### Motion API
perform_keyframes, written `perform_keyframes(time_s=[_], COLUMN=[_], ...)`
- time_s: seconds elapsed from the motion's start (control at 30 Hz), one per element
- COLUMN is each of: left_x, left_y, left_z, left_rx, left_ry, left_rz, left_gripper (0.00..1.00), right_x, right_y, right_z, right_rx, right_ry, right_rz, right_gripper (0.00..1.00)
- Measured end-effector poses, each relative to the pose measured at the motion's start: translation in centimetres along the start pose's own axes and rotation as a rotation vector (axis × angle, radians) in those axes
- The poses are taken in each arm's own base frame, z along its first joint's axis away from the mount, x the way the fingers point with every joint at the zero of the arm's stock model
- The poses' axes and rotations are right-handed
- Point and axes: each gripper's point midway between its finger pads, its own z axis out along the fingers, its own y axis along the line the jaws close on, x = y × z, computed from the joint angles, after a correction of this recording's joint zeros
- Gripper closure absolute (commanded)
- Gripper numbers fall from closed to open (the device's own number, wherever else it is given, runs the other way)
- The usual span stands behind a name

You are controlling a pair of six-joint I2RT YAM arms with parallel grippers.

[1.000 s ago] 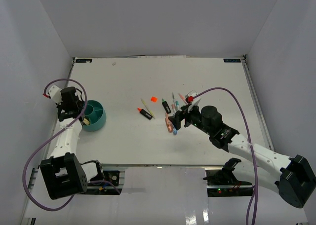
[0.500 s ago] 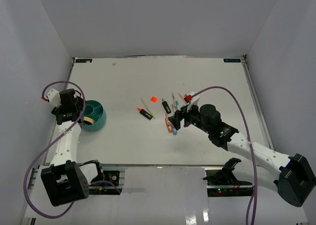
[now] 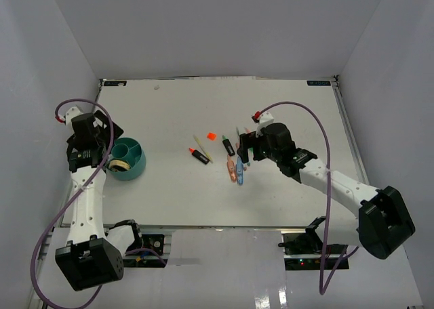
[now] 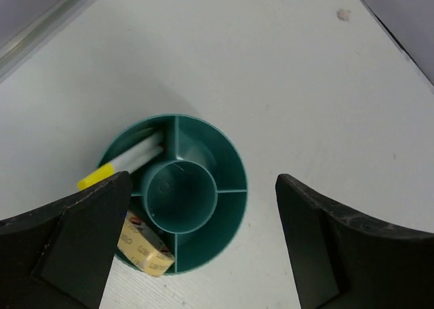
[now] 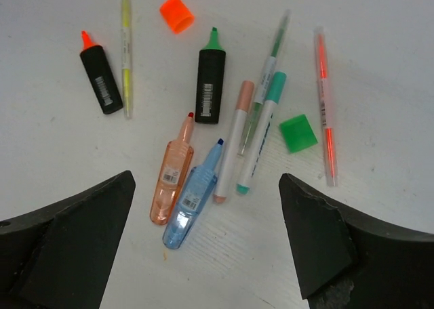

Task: Sort the stationery into containers
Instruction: Place the pen in the storage box, then pick up the pen from the center of the board.

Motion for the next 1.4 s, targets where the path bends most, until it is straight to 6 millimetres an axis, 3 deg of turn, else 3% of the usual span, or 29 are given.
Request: perform_keyframes(time_s=[0.27,0.43,0.57,0.77,0.97,1.13,1.4], left_x=[3.1,5.3,6.0,6.3,6.6,7.3,8.3], left_y=[-7.3,-9.5,-10.1,-10.1,-10.3,-11.0,-11.4], left_z=[-3.0,-4.5,-5.0,-5.1,-5.2,-5.8,-6.0], left_rx=[0.354,0.472,0.509,0.514,0.521,0.559,0.588], left_ry=[0.151,0.218,0.238,0.245,0.25,0.271,0.322], left_rz=[0.178,0.256,0.28,0.288,0.294,0.308,0.306], left_gripper=[0.02,0.02,0.02,0.02,0.02,0.02,0.02], right_x=[4.0,7.1,8.7,9.3,10.3,10.1,9.9], right_y=[-1.7,-2.7,-3.4,-4.1,-4.6,-4.7,-4.8], right_z=[3.0,3.9,4.5,5.6,6.0,6.5,6.8], right_rx=[0.084,0.14,0.182,0.222,0.249,0.252,0.253], right_ry=[0.205,0.308,0.354,0.379,0.404,0.397,0.386], right_rz=[0.045,0.071,0.08,0.076,0.07,0.067,0.062], right_gripper=[0.36,0.46,0.54,0.64,0.65,0.66,0.81])
